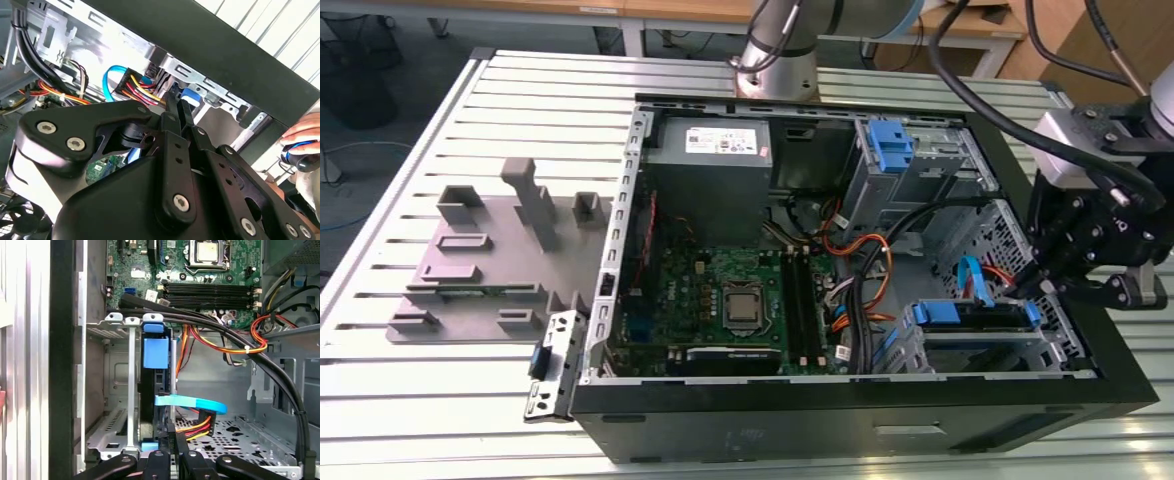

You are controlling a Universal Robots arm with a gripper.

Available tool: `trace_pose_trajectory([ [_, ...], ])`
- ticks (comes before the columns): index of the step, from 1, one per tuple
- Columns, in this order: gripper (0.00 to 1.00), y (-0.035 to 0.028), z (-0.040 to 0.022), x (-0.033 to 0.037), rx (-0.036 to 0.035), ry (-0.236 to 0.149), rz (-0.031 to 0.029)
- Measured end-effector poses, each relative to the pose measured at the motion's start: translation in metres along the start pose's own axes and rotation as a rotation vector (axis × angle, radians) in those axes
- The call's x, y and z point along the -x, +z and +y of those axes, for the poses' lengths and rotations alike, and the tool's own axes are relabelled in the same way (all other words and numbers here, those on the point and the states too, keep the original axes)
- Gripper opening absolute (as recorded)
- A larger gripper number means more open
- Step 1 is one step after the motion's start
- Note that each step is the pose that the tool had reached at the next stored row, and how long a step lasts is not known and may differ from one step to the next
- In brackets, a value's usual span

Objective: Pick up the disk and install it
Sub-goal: 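Insert the second disk wire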

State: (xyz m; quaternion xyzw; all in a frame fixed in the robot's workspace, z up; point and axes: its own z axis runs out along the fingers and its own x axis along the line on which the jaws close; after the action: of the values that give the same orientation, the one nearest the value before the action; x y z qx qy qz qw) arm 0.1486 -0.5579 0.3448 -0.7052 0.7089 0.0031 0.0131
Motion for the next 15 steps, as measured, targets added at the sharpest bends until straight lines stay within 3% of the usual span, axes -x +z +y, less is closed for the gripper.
trace_pose_trajectory([
  [15, 0.16, 0.0061, 0.0018, -0.0092, 0.0000, 0.000, 0.0003],
])
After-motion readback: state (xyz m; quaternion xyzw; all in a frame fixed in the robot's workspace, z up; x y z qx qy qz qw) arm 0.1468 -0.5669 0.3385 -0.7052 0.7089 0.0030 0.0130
